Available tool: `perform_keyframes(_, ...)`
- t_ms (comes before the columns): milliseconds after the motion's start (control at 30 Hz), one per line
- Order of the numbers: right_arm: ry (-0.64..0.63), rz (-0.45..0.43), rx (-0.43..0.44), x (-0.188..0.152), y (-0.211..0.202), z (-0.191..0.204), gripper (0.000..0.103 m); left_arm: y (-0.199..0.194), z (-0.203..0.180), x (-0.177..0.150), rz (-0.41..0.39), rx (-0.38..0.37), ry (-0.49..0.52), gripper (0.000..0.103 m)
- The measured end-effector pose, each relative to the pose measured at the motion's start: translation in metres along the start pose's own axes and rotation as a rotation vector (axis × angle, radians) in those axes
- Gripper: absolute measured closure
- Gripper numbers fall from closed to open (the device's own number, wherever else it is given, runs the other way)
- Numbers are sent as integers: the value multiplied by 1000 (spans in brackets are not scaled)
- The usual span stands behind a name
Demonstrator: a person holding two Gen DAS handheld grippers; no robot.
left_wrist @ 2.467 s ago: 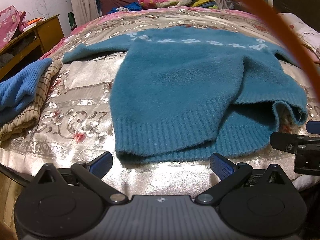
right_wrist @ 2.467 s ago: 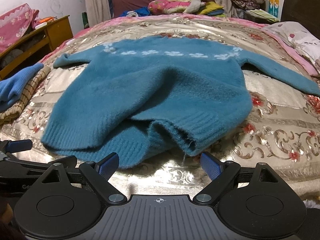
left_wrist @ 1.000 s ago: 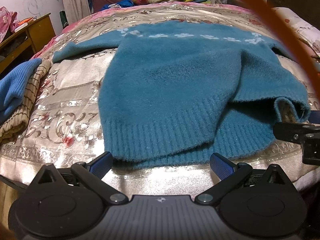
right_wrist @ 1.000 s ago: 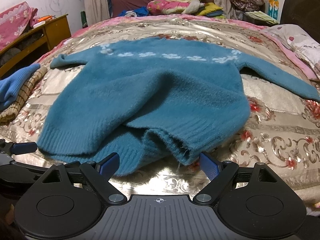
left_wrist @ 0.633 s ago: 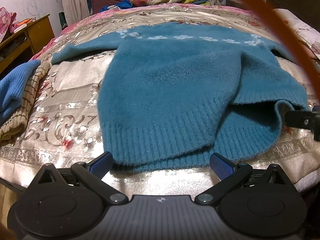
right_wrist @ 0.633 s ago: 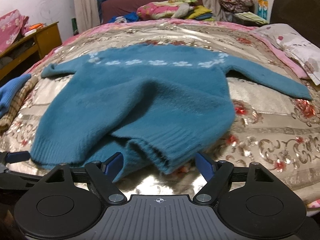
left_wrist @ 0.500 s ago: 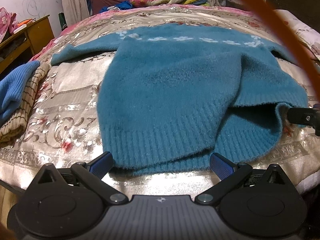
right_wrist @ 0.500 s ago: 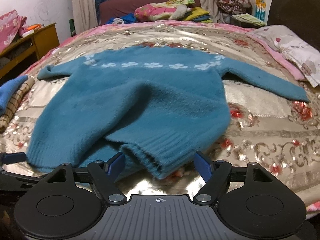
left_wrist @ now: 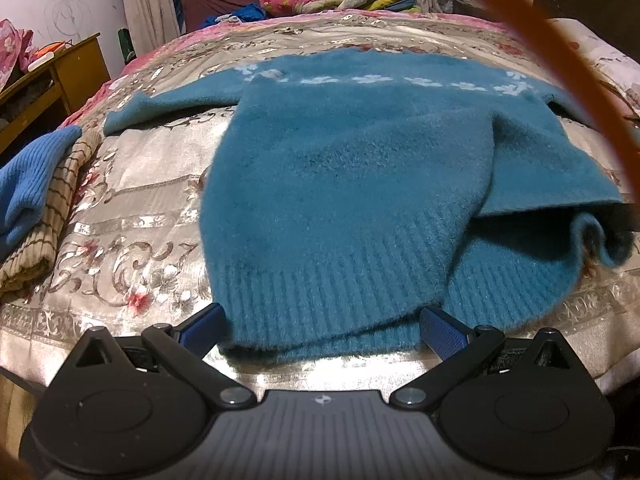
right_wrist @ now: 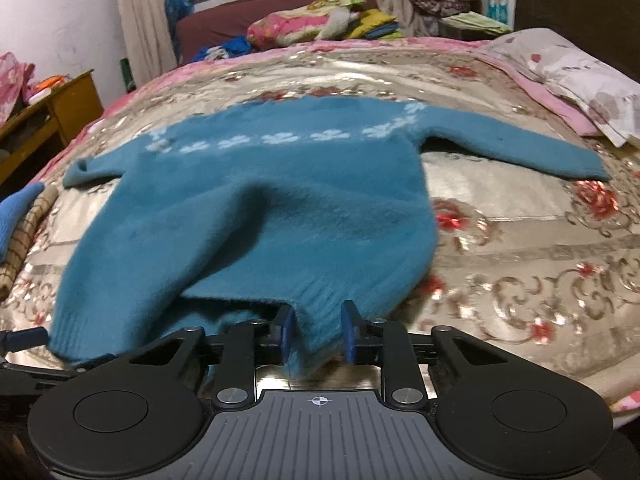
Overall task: Fold small clothes
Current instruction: 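Grasp the teal sweater hem with the right gripper and pull it flat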
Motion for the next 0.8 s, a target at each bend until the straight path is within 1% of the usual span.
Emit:
perform_keyframes(33, 8, 1, -3, -1, -1, -5, 89, 0, 0, 1, -1, 0, 1, 0)
perform_keyframes(133, 40, -2, -38, -5, -5, -22, 94, -2, 0, 3, -10, 4, 7, 0)
perform_keyframes(333, 104, 0, -104, -15, -13, -60, 94, 0, 6, 0, -16, 42, 23, 0)
perform_keyframes(467, 128, 15, -130, -21, -14, -77, 94, 3, 12, -4, -8, 62, 26, 0)
perform_keyframes(567, 93, 51, -133, -28, -12, -74, 94, 4, 18, -6, -8, 82, 34, 0)
perform_keyframes(633, 61, 65, -127, -33, -14, -68, 89, 5, 23, -7, -10, 88, 34, 0)
perform_keyframes(700, 38, 60, -119, -35, -20, -60, 86, 6, 29, -7, -9, 88, 23, 0)
perform_keyframes(800, -3, 33, -111, -33, -29, -45, 86, 9, 37, -7, -12, 95, 10, 0)
Point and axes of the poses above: each gripper's, at about its wrist camera, not at the fingertips, and y roughly the way its jaws point, z to its left, x to its top, the point moved 8 cm from there along y, roughly the way its jaws point, and after that the axes turned 15 degrees about z, right-handed, at the moved point
